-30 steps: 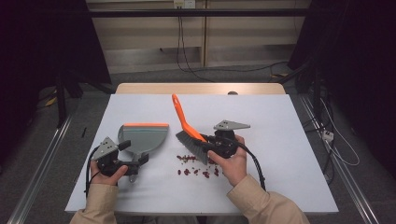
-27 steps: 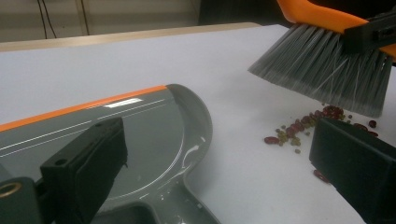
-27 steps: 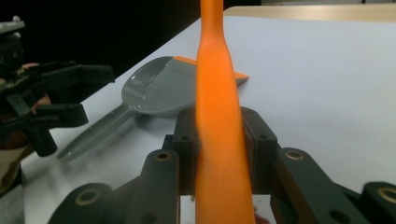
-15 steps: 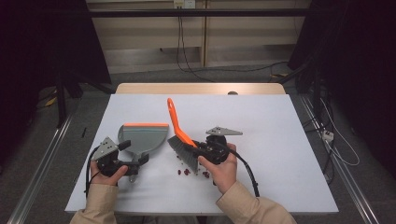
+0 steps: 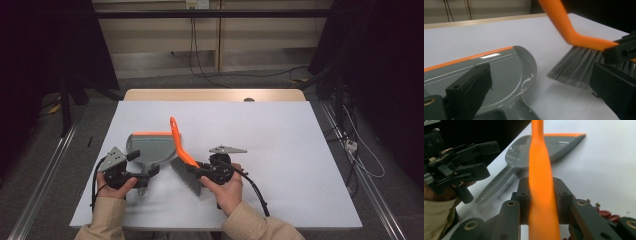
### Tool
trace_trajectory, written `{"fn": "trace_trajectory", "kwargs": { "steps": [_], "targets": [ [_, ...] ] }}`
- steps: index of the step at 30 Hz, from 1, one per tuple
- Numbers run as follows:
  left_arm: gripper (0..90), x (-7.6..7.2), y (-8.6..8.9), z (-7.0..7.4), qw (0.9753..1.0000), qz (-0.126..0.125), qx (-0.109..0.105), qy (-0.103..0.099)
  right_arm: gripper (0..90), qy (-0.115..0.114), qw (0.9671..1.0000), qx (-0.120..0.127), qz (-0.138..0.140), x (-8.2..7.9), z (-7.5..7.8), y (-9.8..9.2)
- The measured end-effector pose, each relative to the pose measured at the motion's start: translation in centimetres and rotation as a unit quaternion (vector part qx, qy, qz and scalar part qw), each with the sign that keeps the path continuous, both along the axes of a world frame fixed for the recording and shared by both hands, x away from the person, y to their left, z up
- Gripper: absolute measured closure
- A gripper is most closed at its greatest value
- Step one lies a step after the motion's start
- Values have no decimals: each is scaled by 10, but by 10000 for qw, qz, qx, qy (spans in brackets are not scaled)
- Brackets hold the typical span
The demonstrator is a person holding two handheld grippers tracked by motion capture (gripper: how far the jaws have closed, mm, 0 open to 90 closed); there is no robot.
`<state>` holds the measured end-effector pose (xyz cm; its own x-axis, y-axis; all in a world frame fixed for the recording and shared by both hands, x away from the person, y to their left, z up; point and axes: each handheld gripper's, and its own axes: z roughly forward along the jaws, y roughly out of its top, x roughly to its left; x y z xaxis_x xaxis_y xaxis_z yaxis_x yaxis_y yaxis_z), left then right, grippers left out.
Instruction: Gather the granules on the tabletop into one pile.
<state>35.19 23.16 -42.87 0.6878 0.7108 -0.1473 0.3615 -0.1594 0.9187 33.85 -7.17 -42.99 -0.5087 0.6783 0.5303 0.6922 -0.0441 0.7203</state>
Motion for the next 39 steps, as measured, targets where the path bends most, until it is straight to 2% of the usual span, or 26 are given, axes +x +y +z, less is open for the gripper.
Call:
{"fn": "trace_trajectory", "kwargs": {
  "steps": [2, 3, 4, 5, 7, 11, 17, 25, 39],
  "targets": [
    [40, 0, 0, 0, 10000, 2, -2, 11, 714, 225, 9996, 99, -104, 2, -6, 1],
    [40, 0, 0, 0, 10000, -3, 4, 7, 715, 290, 9995, -4, -129, 2, -9, 3],
    [40, 0, 0, 0, 10000, -3, 2, 7, 714, 309, 9994, -81, -162, 2, -11, 5],
    [40, 0, 0, 0, 10000, 1, 7, 7, 715, 225, 9993, -166, -243, 2, -12, 5],
    [40, 0, 0, 0, 10000, 2, 7, -4, 715, 346, 9987, -140, -332, 4, -13, 4],
    [40, 0, 0, 0, 10000, 10, 3, -1, 714, 240, 9984, -345, -365, 3, -13, 1],
    [40, -1, 1, 1, 10000, 6, 5, -14, 711, 359, 9973, -379, -511, 6, -15, -11],
    [40, -1, -1, 1, 10000, -8, 45, -23, 710, 301, 9959, -520, -678, 4, -14, -25],
    [40, 0, -2, 0, 10000, -6, 69, -8, 708, 286, 9932, -594, -960, 0, -15, -54]
  ]
}}
